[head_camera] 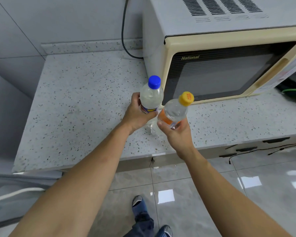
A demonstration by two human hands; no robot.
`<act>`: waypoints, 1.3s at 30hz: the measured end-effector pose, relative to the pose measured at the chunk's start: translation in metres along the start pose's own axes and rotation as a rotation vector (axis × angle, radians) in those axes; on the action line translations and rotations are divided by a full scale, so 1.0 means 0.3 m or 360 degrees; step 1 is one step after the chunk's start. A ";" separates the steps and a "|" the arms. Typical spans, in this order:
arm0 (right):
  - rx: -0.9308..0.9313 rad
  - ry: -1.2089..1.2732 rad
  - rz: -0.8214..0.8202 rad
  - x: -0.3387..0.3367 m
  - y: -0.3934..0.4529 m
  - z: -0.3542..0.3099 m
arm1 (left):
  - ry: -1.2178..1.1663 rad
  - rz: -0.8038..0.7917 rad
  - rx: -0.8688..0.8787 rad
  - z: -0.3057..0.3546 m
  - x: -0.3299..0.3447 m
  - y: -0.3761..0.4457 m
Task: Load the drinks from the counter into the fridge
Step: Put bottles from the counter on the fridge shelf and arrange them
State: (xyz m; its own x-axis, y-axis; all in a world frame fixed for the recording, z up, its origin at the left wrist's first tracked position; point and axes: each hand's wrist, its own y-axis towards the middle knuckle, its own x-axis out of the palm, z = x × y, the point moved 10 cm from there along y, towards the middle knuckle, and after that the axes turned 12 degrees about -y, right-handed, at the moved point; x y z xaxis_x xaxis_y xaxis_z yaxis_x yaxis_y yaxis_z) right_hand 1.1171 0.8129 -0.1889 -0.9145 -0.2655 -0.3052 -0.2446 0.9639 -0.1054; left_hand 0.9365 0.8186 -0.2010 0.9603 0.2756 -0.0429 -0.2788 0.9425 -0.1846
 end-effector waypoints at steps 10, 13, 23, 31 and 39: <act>0.0082 0.0391 -0.0106 -0.100 -0.217 0.086 | -0.0492 0.0603 0.0026 -0.075 -0.098 -0.367; 0.0277 0.0496 -0.0174 -0.097 -0.316 0.160 | -0.0773 0.0635 -0.0070 -0.137 -0.102 -0.549; 0.0545 0.0630 -0.0714 0.093 -0.711 0.302 | -0.1477 0.1165 -0.0717 -0.520 -0.074 -1.282; 0.0623 0.0532 -0.1174 0.363 -1.009 0.301 | -0.1740 0.1339 -0.0593 -0.581 -0.146 -1.650; 0.0579 0.0398 -0.1507 0.635 -1.265 0.240 | -0.1834 0.1578 -0.0372 -0.585 -0.299 -1.955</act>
State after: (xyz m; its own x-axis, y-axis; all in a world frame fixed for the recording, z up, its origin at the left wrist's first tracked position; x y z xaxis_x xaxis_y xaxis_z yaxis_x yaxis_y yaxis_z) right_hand 1.0589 0.3951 -0.2752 -0.4504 -0.8568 0.2510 -0.8221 0.2883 -0.4909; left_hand 1.0156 0.2080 -0.2611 -0.1641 0.8499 0.5007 -0.6669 0.2784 -0.6912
